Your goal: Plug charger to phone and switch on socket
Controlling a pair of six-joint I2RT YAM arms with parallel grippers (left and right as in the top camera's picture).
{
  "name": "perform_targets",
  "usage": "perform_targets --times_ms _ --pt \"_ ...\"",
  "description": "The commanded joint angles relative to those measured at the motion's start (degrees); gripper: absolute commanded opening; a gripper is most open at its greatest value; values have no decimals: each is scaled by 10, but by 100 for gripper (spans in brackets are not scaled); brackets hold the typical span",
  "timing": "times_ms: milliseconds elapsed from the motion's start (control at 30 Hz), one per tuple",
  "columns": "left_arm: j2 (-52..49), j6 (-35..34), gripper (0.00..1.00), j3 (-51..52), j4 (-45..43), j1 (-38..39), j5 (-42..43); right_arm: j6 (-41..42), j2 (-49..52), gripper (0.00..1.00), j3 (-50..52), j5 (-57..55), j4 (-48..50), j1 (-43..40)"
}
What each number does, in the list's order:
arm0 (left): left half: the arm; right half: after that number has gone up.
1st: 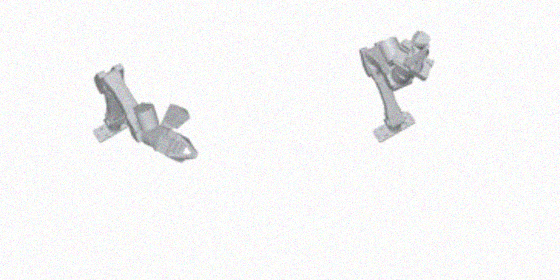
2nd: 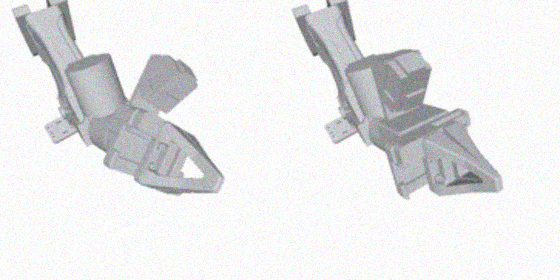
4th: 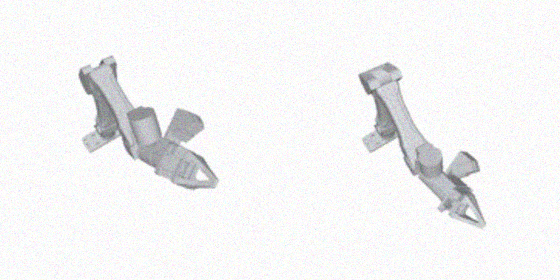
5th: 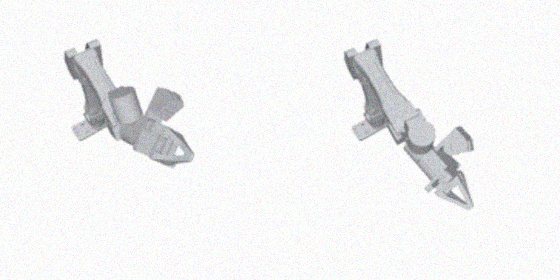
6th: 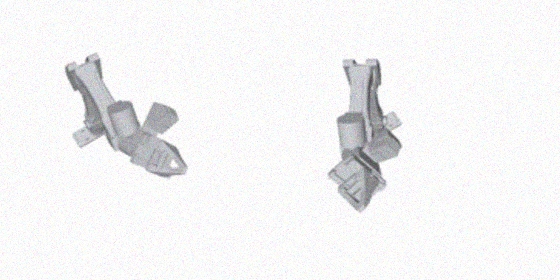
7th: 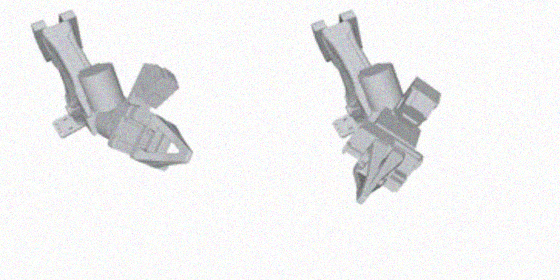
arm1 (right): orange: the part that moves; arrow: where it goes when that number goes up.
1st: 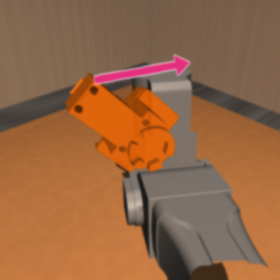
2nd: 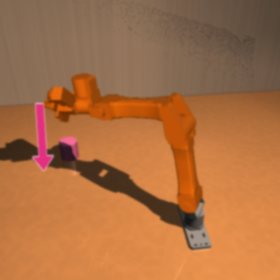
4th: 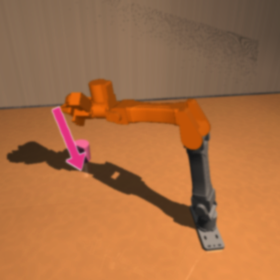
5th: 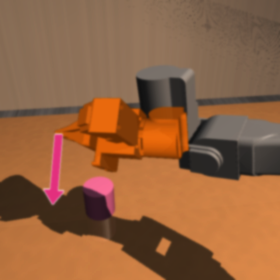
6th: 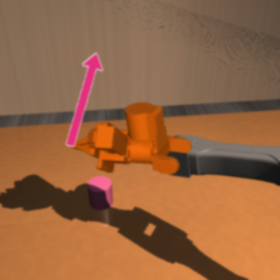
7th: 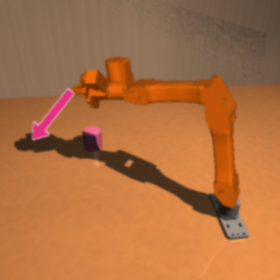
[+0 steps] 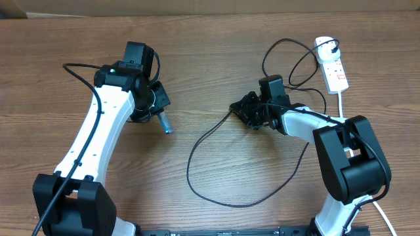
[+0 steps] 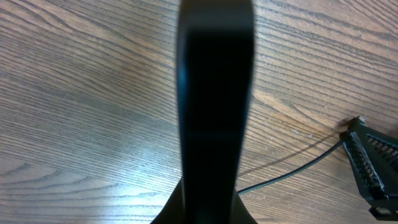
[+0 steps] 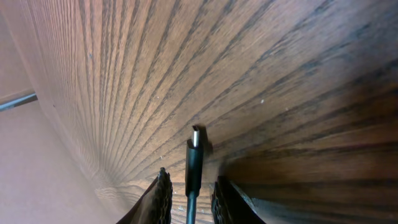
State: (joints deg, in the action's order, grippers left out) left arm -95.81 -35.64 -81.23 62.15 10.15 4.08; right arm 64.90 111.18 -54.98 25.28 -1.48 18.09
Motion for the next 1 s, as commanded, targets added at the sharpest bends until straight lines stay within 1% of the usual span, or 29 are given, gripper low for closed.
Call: perform_targets --times_ms 0,367,733,967 --pt "2 -1 4 -2 -2 0 5 2 16 20 -1 -12 -9 2" --pt "2 -1 4 -2 -2 0 5 -4 16 12 -1 -12 -7 2" --pt "2 -1 4 -2 -2 0 5 -4 16 12 -1 -12 11 2" --pt "2 -1 4 -2 -2 0 5 -4 16 9 -1 -12 17 2"
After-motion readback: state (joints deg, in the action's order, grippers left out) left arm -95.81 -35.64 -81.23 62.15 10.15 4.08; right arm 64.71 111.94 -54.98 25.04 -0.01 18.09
